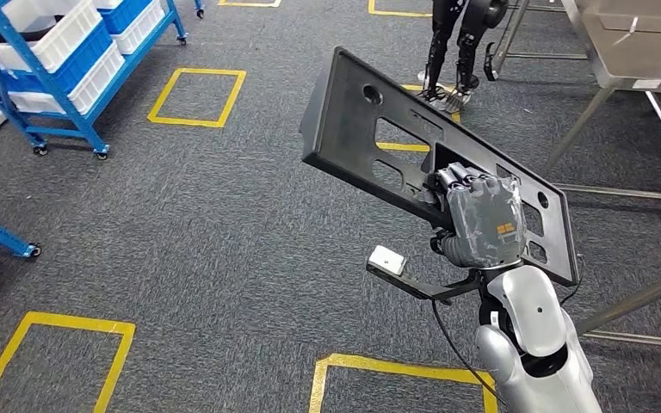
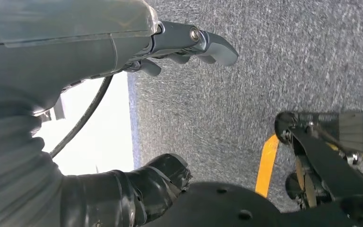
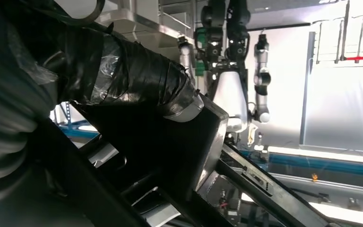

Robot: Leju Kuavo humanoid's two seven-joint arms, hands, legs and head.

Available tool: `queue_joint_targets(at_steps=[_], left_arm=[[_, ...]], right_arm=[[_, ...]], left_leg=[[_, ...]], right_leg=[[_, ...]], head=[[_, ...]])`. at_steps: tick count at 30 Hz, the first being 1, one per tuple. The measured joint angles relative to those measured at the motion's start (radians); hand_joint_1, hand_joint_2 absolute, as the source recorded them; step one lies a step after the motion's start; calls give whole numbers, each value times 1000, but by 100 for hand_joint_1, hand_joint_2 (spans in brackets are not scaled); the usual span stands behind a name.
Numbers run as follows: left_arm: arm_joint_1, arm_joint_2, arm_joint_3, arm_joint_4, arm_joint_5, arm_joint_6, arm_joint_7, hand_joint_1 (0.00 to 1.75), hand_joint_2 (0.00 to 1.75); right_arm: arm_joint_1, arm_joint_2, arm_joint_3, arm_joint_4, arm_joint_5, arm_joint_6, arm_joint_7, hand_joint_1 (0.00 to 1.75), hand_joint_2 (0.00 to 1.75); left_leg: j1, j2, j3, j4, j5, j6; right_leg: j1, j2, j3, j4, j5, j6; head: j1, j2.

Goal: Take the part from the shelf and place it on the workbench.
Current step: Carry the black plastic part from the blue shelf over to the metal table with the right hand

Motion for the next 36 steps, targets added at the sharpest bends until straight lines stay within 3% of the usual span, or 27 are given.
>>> queue_joint_targets(at_steps=[1,3,5,6,7,8,10,12,14,15,16,18,20,21,22,24,26,27,29,30,32,34,35,36], left_arm=[[-1,-1,1,0,-2,0,-1,0,175],[2,-3,5,0,-5,0,-3,0,175],[4,-4,11,0,-7,1,-5,0,175],[5,-4,13,0,-8,2,-6,0,175],[6,-4,15,0,-9,2,-8,0,175],[6,-4,17,0,-11,3,-10,0,175],[8,-4,22,-1,-16,5,-14,0,175],[9,-3,29,-2,-21,9,-19,0,175],[7,-6,38,-3,-23,12,-21,0,175],[6,-8,43,-6,-24,13,-21,0,175],[5,-10,48,-9,-27,13,-20,0,175],[7,-12,60,-14,-39,10,-17,0,175],[8,-11,71,-15,-54,7,-13,0,175],[8,-11,75,-15,-59,6,-12,0,175],[7,-10,79,-15,-63,5,-11,0,175],[5,-10,85,-15,-69,5,-11,0,175],[3,-8,89,-15,-82,6,-10,0,175],[1,-4,91,-15,-91,9,-10,0,175],[-5,8,95,-11,-116,13,-12,0,175],[-9,16,97,-8,-131,14,-14,0,175],[-12,28,99,0,-168,16,-26,0,175],[-10,34,99,4,-206,25,-44,0,175],[-7,34,99,4,-220,30,-50,0,175],[-5,34,99,4,-230,35,-54,0,175]], right_arm=[[-1,0,0,0,1,0,0,175,175],[-2,0,0,0,2,1,1,175,175],[0,0,0,0,3,3,2,175,175],[0,0,0,0,3,5,2,175,175],[0,0,0,0,4,6,3,175,175],[0,0,0,0,6,7,4,175,175],[0,0,0,0,12,8,9,175,175],[0,0,0,0,20,9,13,175,175],[1,-1,0,0,25,11,16,175,175],[0,-3,0,0,29,12,18,175,175],[-1,-5,0,1,38,13,22,175,175],[-7,-7,2,4,66,18,33,175,175],[-12,-7,3,12,93,23,46,175,175],[-13,-7,3,17,101,25,50,175,175],[-14,-7,3,22,105,25,52,175,175],[-17,-8,4,28,111,26,54,175,175],[-27,-7,5,33,125,29,67,175,175],[-36,-7,8,37,134,34,86,175,175],[-74,-14,31,59,147,48,162,175,175],[-101,-23,55,75,151,57,220,175,175],[-158,-67,116,100,154,72,339,175,175],[-194,-135,161,108,155,77,404,175,175],[-201,-169,173,109,156,78,415,175,175],[-204,-201,180,110,157,79,422,175,175]], left_leg=[[3,-24,-13,30,-22,-3],[7,-77,-69,151,-89,-4],[6,-90,-131,272,-130,-2],[6,-91,-144,293,-124,1],[6,-94,-139,274,-98,5],[5,-102,-119,219,-58,11],[5,-149,-65,85,6,20],[4,-181,-39,18,24,22],[3,-165,-35,6,28,24],[4,-153,-33,-1,34,28],[5,-140,-32,-9,40,33],[5,-113,-32,-18,48,43],[4,-86,-35,-17,48,46],[4,-73,-35,-17,47,45],[4,-61,-35,-16,46,44],[4,-36,-34,-11,41,39],[-1,-18,-35,-2,33,27],[-3,-10,-35,0,30,22],[-5,9,-32,0,28,12],[-3,9,-32,4,23,7],[2,-31,-54,55,-14,-1],[5,-80,-115,184,-81,-4],[5,-88,-148,252,-106,-4],[5,-90,-171,294,-112,-2]], right_leg=[[-1,10,0,-3,3,-8],[2,30,-2,-6,6,-20],[9,53,-4,-5,7,-24],[12,68,-4,-3,8,-25],[14,82,-4,-1,8,-25],[15,97,-4,1,8,-25],[15,122,-7,5,8,-22],[11,143,-15,6,13,-14],[8,160,-23,3,21,0],[8,150,-27,5,19,5],[10,127,-35,19,7,9],[13,66,-73,104,-48,16],[9,43,-121,219,-101,24],[7,40,-132,248,-106,28],[4,36,-124,241,-93,31],[1,9,-61,131,-37,34],[9,-27,-5,25,-4,24],[13,-34,4,3,-2,17],[16,-15,-1,1,0,2],[14,-4,-2,-2,3,-4],[10,18,-3,-9,10,-17],[10,34,-3,-11,13,-22],[11,42,-3,-11,13,-23],[13,52,-3,-10,13,-23]], head=[[0,0],[0,0],[0,0],[0,0],[0,0],[0,0],[0,0],[1,0],[0,0],[1,0],[2,0],[3,0],[4,0],[4,0],[4,0],[4,0],[4,0],[4,0],[3,0],[4,0],[3,0],[3,0],[3,0],[3,0]])
